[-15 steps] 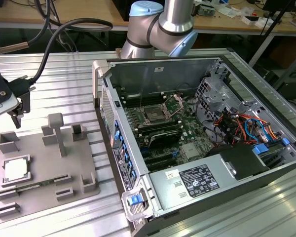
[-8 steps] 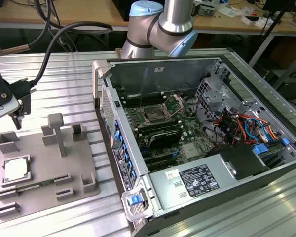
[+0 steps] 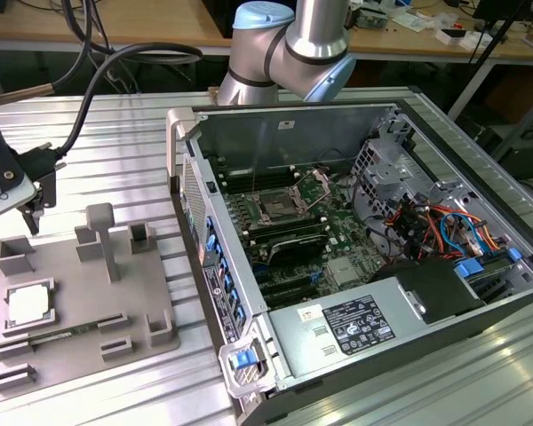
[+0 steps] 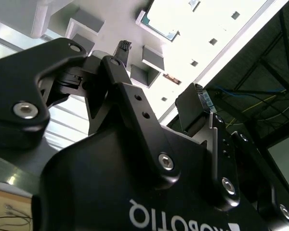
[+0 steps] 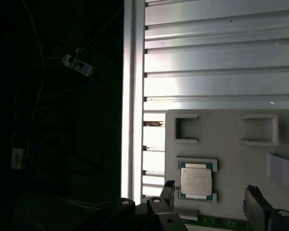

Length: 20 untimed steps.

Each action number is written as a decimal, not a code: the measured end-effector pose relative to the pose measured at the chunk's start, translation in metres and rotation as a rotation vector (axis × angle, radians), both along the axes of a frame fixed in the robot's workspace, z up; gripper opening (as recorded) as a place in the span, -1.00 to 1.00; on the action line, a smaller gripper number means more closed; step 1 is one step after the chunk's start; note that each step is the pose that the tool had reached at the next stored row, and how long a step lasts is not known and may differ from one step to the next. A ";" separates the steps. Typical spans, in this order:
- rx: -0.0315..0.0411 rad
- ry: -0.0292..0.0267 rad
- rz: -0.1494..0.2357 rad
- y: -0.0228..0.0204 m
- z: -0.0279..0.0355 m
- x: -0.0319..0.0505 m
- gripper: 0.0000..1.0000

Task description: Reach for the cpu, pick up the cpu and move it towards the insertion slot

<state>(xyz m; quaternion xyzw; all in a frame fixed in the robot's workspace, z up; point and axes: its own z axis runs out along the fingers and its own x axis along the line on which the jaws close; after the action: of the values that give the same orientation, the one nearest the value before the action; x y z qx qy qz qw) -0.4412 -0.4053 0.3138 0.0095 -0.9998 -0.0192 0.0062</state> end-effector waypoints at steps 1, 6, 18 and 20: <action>0.0001 0.0000 0.000 0.0000 -0.0004 0.0000 0.33; -0.0001 0.0003 0.000 0.0000 -0.0020 0.0000 0.33; 0.0000 0.0003 0.000 0.0000 -0.0056 0.0000 0.33; -0.0001 0.0005 0.000 0.0000 -0.0061 0.0000 0.33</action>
<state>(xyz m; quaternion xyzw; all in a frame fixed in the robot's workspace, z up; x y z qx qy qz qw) -0.4412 -0.4053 0.3077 0.0095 -0.9998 -0.0192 0.0064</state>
